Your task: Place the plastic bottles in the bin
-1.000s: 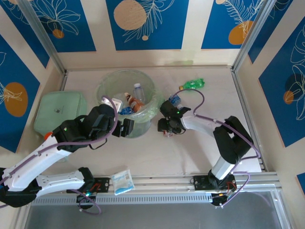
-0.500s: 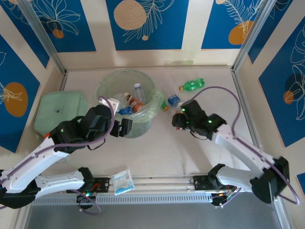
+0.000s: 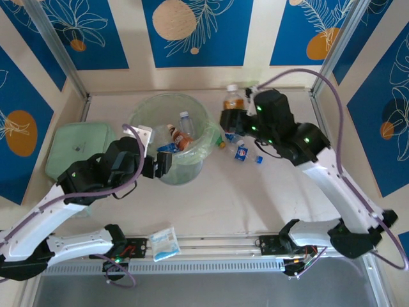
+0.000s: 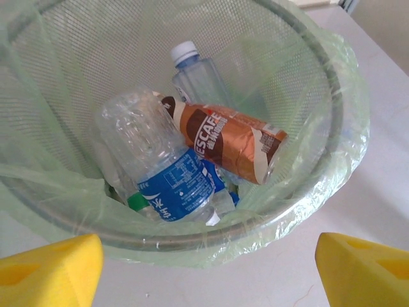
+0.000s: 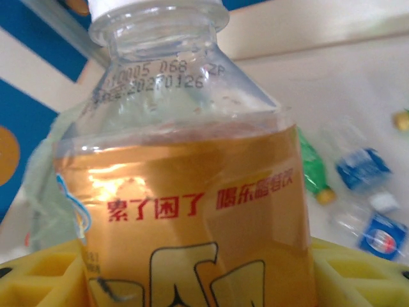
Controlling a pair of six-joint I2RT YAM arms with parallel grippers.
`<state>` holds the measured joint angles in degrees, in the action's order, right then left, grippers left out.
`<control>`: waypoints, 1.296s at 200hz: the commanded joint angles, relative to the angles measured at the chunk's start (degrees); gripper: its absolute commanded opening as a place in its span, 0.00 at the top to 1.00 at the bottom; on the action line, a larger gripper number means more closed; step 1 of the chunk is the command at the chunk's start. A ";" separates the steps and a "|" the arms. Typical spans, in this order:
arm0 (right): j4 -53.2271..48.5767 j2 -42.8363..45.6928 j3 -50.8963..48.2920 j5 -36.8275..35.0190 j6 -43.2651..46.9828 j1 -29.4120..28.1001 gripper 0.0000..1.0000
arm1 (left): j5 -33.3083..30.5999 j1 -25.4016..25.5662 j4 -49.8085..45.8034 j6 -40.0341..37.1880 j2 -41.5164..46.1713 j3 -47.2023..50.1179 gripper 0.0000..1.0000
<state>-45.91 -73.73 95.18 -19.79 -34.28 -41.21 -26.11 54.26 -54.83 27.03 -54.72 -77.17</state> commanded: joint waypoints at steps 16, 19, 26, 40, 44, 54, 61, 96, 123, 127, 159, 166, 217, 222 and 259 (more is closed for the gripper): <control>2.06 -10.86 11.41 3.52 5.04 -3.56 0.38 | -2.38 -0.88 -2.11 -0.40 1.16 -2.89 0.14; 2.13 -11.81 12.30 3.71 5.35 -3.79 0.38 | -2.38 -0.85 -2.00 -0.40 1.26 -2.90 0.14; 2.25 -13.87 14.29 3.96 5.87 -4.25 0.38 | -2.29 -0.88 -2.01 -0.33 1.28 -2.91 0.14; 1.17 -17.88 18.39 4.50 6.33 -4.73 0.38 | -2.03 -1.00 -2.02 -0.40 1.28 -2.90 0.14; 0.70 -18.92 19.43 4.66 6.40 -4.75 0.38 | -1.95 -1.00 -1.96 -0.40 1.28 -2.85 0.14; -0.50 -21.38 21.88 4.51 6.49 -4.79 0.37 | -1.71 -1.00 -2.12 -0.39 1.36 -2.75 0.14; -1.14 -23.05 23.48 4.66 6.59 -4.84 0.37 | -1.70 -1.04 -2.12 -0.40 1.56 -2.60 0.14; -4.26 -28.70 28.49 4.08 6.86 -4.27 0.29 | -1.62 -1.17 -2.30 -0.47 2.16 -2.12 0.14; -6.23 -31.61 31.28 3.80 6.58 -3.13 0.24 | -1.56 -1.12 -2.48 -0.63 2.48 -2.02 0.14; -6.26 -31.64 31.30 3.67 6.53 -3.02 0.23 | -1.57 -1.19 -2.47 -0.66 2.58 -1.95 0.14; -5.95 -30.54 30.79 3.35 6.20 -2.56 0.19 | -1.57 -1.24 -2.90 -0.75 2.92 -1.67 0.14; -5.88 -29.77 30.49 2.90 6.24 -2.64 0.19 | -1.36 -1.25 -2.82 -0.91 2.88 -1.72 0.14; -2.63 -16.71 17.55 -2.09 3.68 0.37 0.18 | 2.21 -1.23 -2.63 -3.53 -1.10 -5.78 0.15; -2.09 -14.74 15.16 -1.95 2.78 1.38 0.18 | 2.52 -1.23 -2.60 -3.76 -1.53 -6.26 0.15; 0.36 -0.76 -4.06 2.12 -3.74 11.14 0.18 | 4.62 -1.25 -2.32 -5.55 -5.07 -10.28 0.16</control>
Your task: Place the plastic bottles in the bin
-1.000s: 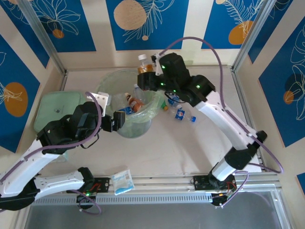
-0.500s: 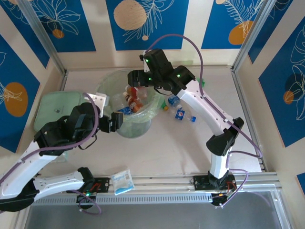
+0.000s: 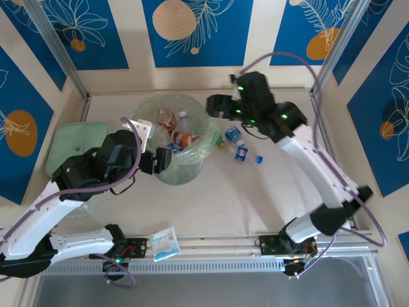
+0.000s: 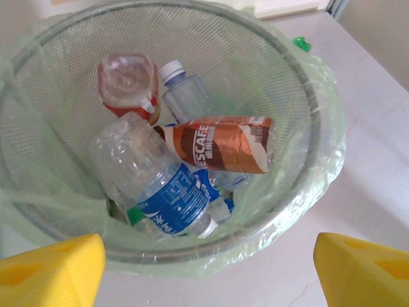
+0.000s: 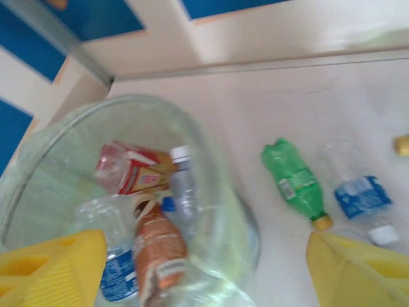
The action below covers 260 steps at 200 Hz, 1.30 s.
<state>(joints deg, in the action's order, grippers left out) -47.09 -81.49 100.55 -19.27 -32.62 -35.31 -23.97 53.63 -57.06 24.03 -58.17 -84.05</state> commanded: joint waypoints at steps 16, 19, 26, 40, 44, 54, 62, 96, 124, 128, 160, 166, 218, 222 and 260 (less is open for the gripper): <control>1.74 11.77 -17.24 2.65 -7.02 8.83 0.18 | 4.92 -0.57 0.28 -3.17 -4.55 -5.27 0.17; 1.63 12.56 -18.49 2.51 -7.18 9.38 0.18 | 5.58 -0.54 0.36 -3.23 -5.28 -5.70 0.17; 1.21 14.26 -21.28 2.19 -7.79 10.53 0.19 | 7.12 -0.38 0.66 -3.42 -7.04 -6.63 0.18; 0.29 17.38 -26.15 2.62 -9.19 13.54 0.19 | 9.29 0.50 1.62 -3.91 -10.80 -8.52 0.18; -0.07 18.19 -27.41 2.65 -9.65 14.48 0.19 | 9.45 1.06 1.93 -4.17 -11.99 -9.12 0.18; -0.80 20.23 -30.39 2.81 -10.62 17.07 0.19 | 9.48 2.64 2.29 -5.20 -14.96 -11.01 0.17; -1.26 21.56 -32.39 3.55 -11.29 19.44 0.19 | 9.62 3.90 2.49 -6.03 -17.61 -12.96 0.17; -3.87 23.76 -39.47 8.06 -13.56 32.70 0.18 | 11.42 8.75 3.32 -9.21 -30.18 -22.47 0.11; -1.07 22.65 -44.65 15.62 -12.84 42.56 0.18 | 12.52 11.85 3.41 -11.18 -40.38 -29.50 0.05; -0.22 22.11 -45.46 17.38 -12.61 44.07 0.18 | 12.47 12.14 3.52 -11.19 -41.57 -30.12 0.05; 4.64 15.86 -46.86 25.19 -10.18 48.05 0.28 | 11.61 13.00 6.24 -9.36 -48.36 -30.82 0.03; 4.77 14.62 -46.60 25.16 -9.84 48.05 0.32 | 11.17 13.00 7.02 -8.44 -49.27 -30.43 0.02; 6.24 14.65 -48.51 24.12 -9.32 49.11 0.34 | 6.58 12.65 10.04 2.38 -62.02 -35.13 0.01; 5.96 14.63 -48.35 24.10 -9.15 49.17 0.34 | 6.67 12.52 9.53 3.26 -63.54 -36.59 0.01; 8.34 14.82 -48.99 31.13 -5.44 49.52 0.25 | 7.02 12.25 5.39 7.53 -70.58 -46.65 0.01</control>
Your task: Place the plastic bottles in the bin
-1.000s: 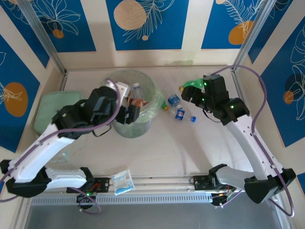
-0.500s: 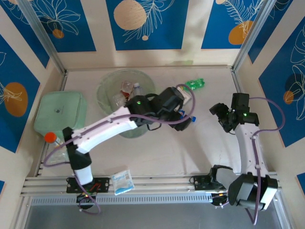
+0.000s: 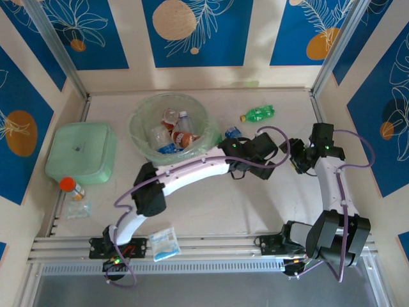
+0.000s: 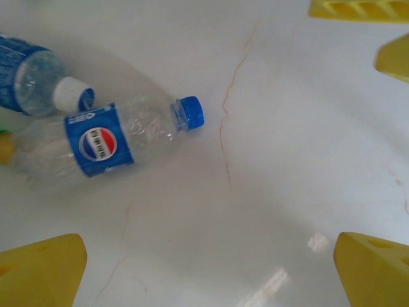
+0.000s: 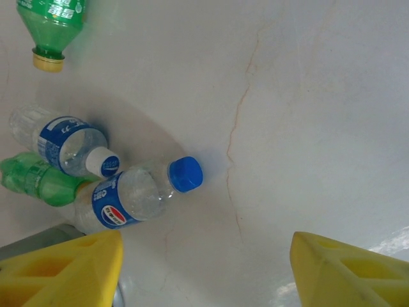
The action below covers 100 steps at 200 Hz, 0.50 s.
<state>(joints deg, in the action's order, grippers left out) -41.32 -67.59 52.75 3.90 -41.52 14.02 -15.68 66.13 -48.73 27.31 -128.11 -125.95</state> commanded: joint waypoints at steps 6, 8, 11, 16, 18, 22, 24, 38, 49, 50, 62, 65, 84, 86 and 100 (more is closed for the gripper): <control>3.55 0.09 -1.05 10.41 4.44 -0.31 0.22 | -1.49 -0.06 -2.75 4.06 0.38 -4.59 0.01; 3.66 -0.30 -0.85 11.15 4.78 -0.49 0.22 | -1.73 -0.04 -2.70 3.85 0.80 -4.55 0.01; 3.62 -0.96 -0.53 11.91 5.26 -0.90 0.21 | -2.05 0.09 -2.62 3.59 1.48 -4.31 0.01; 3.76 -2.21 0.05 12.61 5.90 -1.72 0.21 | -2.66 0.29 -2.60 3.03 2.69 -4.07 0.01; 3.89 -2.68 0.24 12.91 6.16 -2.07 0.21 | -2.97 0.40 -2.62 2.88 3.15 -3.96 0.01; 4.50 -3.69 0.52 13.47 6.62 -2.82 0.21 | -3.46 0.45 -2.75 2.43 4.20 -3.78 0.01; 4.85 -4.15 0.62 13.78 6.73 -3.20 0.21 | -3.67 0.48 -2.72 2.29 4.78 -3.60 0.01; 8.07 -6.93 1.11 14.25 6.42 -5.88 0.20 | -3.67 0.54 -2.76 1.25 9.33 -1.63 0.01; 10.38 -9.74 2.18 14.05 6.20 -7.79 0.18 | -3.35 0.49 -2.69 0.44 13.24 0.73 0.01; 10.47 -10.10 2.36 13.95 6.19 -7.96 0.18 | -3.32 0.49 -2.69 0.41 13.72 0.85 0.01; 11.17 -13.97 4.96 13.16 6.34 -9.91 0.18 | -3.21 0.49 -2.68 -0.46 18.39 3.96 0.01; 11.33 -14.88 5.64 12.92 6.38 -10.45 0.18 | -3.21 0.49 -2.74 -0.69 19.53 4.68 0.01; 12.41 -20.39 9.56 10.31 7.67 -13.68 0.18 | -4.04 0.49 -3.11 -1.88 26.42 9.26 0.00; 12.43 -20.91 9.91 9.91 7.79 -13.98 0.17 | -4.12 0.54 -3.19 -2.01 27.04 9.70 0.00; 12.68 -24.11 12.46 7.63 9.06 -15.90 0.17 | -4.98 0.49 -4.22 -2.80 31.45 11.92 0.00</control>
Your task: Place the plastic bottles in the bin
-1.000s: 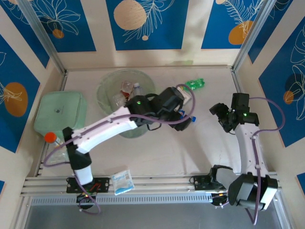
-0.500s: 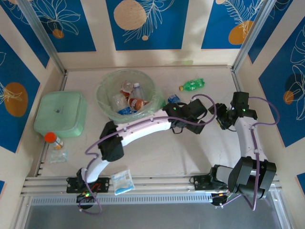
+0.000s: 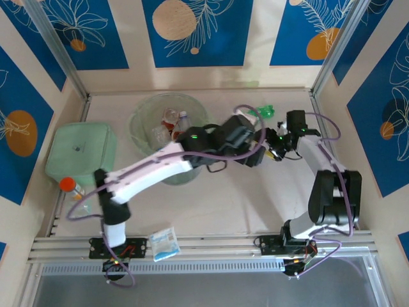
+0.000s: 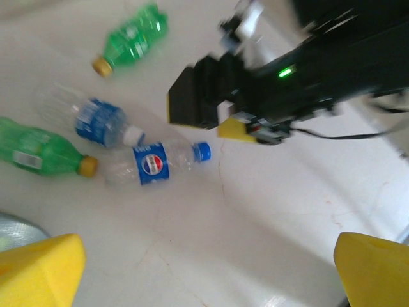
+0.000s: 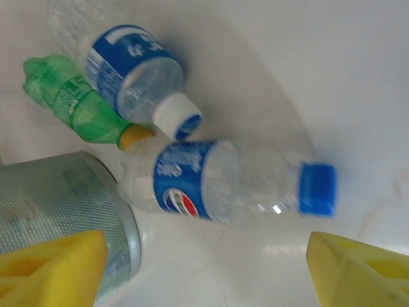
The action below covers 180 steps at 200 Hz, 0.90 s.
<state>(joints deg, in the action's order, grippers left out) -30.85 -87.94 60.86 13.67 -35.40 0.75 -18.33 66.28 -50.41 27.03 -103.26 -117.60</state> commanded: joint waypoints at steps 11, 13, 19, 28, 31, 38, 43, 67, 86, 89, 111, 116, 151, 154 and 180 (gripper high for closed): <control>2.94 -5.89 5.92 -2.82 4.00 -3.82 0.17 | -2.98 0.31 -3.30 -3.26 9.82 5.28 0.01; 3.13 -6.11 6.15 -2.90 4.15 -4.00 0.17 | -3.15 0.29 -3.44 -3.40 10.47 5.63 0.01; 3.38 -7.38 6.96 -3.20 4.57 -4.50 0.16 | -3.72 0.25 -3.90 -3.71 12.11 6.53 0.02; 3.00 -9.58 8.33 -3.89 5.10 -5.26 0.16 | -4.97 0.25 -4.54 -4.10 14.66 7.93 0.02; 2.76 -10.30 8.93 -4.14 5.22 -5.58 0.16 | -5.34 0.20 -4.79 -4.23 15.50 8.35 0.02; 2.32 -11.72 9.95 -4.59 5.50 -5.98 0.16 | -6.28 0.01 -5.29 -4.43 17.48 9.54 0.02; 2.09 -12.53 10.36 -4.80 5.68 -6.27 0.16 | -7.04 -0.14 -5.68 -4.57 18.81 10.29 0.02; 2.08 -13.70 9.61 -6.93 5.70 -7.66 0.16 | -9.90 -1.38 -7.38 -4.41 24.99 14.19 0.02; 2.67 -13.50 7.58 -6.86 5.34 -8.47 0.16 | -11.37 -2.83 -7.85 -3.87 29.56 17.80 0.03; 2.73 -13.41 7.20 -7.10 5.42 -8.75 0.16 | -11.44 -3.07 -7.81 -3.79 30.24 18.36 0.03; 2.58 -12.18 4.99 -9.66 5.78 -10.70 0.16 | -12.12 -4.76 -8.42 -2.96 33.98 21.65 0.03; 2.53 -11.74 4.45 -10.13 5.70 -11.16 0.16 | -12.31 -5.12 -8.62 -2.79 34.76 22.34 0.03; 2.48 -8.61 1.23 -13.22 4.99 -14.42 0.16 | -12.17 -6.67 -8.67 -1.46 38.61 26.29 0.03; 2.39 -8.49 1.07 -13.49 4.99 -14.79 0.16 | -12.15 -6.69 -8.72 -1.42 38.81 26.55 0.03; 1.69 -8.28 0.48 -16.39 5.16 -18.04 0.17 | -12.00 -7.22 -8.65 -0.60 40.29 28.83 0.04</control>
<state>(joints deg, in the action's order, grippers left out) -27.83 -97.60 62.11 0.93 -30.81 -14.76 -29.28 59.83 -58.15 25.12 -64.07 -90.65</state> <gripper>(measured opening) 0.836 0.965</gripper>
